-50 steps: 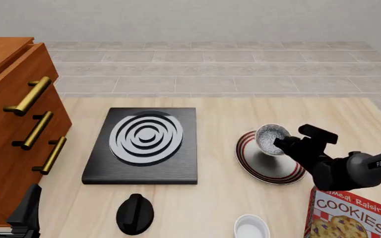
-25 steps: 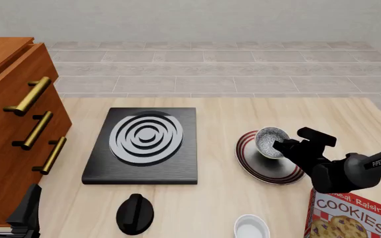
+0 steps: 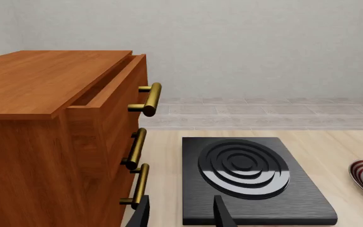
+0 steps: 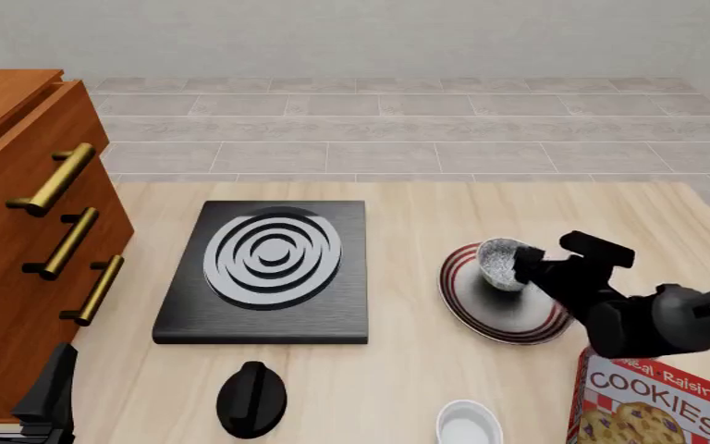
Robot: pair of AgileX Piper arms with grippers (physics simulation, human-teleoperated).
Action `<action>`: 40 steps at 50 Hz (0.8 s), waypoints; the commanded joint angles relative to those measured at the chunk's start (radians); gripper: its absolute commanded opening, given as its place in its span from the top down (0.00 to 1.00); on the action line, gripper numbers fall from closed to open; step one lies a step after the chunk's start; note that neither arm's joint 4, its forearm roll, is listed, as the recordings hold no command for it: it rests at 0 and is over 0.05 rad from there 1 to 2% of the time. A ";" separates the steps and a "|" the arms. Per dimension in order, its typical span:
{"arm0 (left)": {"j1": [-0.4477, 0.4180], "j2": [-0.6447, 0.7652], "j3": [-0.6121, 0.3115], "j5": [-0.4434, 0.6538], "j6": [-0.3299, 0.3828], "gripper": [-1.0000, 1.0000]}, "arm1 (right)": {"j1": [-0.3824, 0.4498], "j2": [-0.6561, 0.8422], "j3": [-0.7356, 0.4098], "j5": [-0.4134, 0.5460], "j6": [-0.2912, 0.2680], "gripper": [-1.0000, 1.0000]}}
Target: Pick the akita bowl on the stove and place it on the plate.
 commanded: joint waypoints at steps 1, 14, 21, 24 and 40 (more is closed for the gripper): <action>0.000 0.000 0.000 0.000 0.000 0.00 | -0.008 -0.142 0.003 0.068 -0.056 0.00; 0.000 0.000 0.000 0.000 0.000 0.00 | 0.045 -0.310 -0.039 0.189 -0.073 0.00; 0.000 0.000 0.000 0.000 0.000 0.00 | 0.063 -0.360 -0.043 0.211 -0.104 0.00; 0.000 0.000 0.000 0.000 0.000 0.00 | 0.057 -0.383 -0.037 0.208 -0.133 0.00; 0.000 0.000 0.000 0.000 0.000 0.00 | 0.116 -0.615 0.141 0.033 -0.206 0.00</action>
